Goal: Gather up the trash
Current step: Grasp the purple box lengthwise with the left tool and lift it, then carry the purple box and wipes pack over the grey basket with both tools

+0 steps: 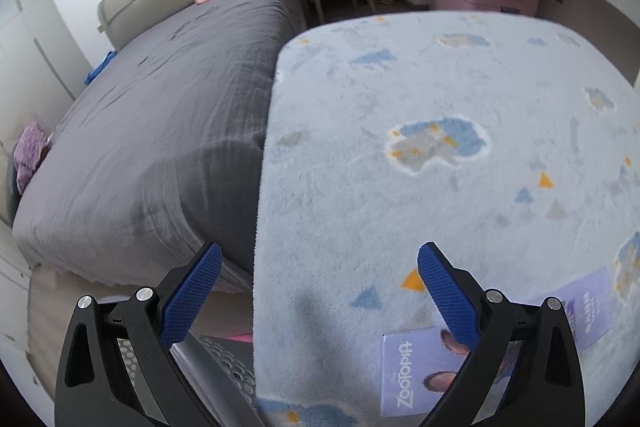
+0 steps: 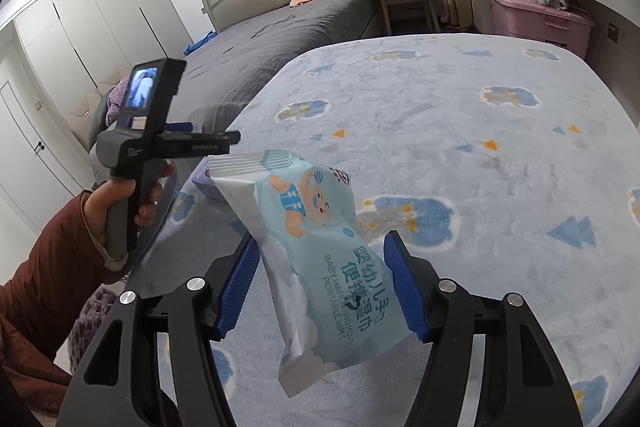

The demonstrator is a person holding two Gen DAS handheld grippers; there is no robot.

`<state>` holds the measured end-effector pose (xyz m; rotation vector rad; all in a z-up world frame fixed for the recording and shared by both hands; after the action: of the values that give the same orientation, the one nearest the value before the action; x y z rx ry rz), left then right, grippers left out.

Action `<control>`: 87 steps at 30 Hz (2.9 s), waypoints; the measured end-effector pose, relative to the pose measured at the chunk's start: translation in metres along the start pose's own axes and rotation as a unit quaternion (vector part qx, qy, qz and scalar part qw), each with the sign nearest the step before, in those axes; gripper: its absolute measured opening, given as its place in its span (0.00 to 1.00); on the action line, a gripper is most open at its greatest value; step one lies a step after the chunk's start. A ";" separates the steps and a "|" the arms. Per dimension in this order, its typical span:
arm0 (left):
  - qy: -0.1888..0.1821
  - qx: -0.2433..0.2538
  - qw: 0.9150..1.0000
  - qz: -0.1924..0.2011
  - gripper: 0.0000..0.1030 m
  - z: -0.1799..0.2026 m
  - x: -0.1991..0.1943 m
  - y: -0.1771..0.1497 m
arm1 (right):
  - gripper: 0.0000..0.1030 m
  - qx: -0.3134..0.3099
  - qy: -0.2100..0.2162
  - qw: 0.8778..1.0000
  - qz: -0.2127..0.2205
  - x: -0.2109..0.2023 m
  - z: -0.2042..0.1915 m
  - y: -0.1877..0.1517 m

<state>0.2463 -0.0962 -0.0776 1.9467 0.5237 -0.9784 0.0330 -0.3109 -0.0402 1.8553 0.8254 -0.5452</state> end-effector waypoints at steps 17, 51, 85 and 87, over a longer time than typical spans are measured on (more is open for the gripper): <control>-0.062 0.026 0.997 -0.030 0.94 0.046 -0.039 -0.053 | 0.60 0.005 0.016 0.999 0.031 -0.028 -0.001 0.000; -0.105 -0.098 0.990 0.001 0.94 0.140 -0.109 -0.069 | 0.60 0.049 -0.003 0.996 0.071 -0.066 0.035 -0.012; -0.049 -0.149 0.987 0.030 0.41 0.051 -0.139 -0.109 | 0.60 0.007 0.002 0.999 0.048 -0.038 -0.021 -0.012; -0.036 -0.161 0.986 0.037 0.41 0.025 -0.143 -0.117 | 0.60 -0.002 0.008 0.999 0.047 -0.030 -0.038 -0.009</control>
<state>0.0704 -0.0532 -0.0313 1.6250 0.5280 -0.8552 0.0061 -0.2830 -0.0097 1.8861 0.7450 -0.4704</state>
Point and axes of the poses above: each gripper's, at about its wrist camera, not at the fingertips, and x roughly the way its jaws point, z to its right, y to its top, the point moved 2 cm from there along x, roughly the way its jaws point, and after that the axes turned 7 degrees about x, right-handed, at the moved point
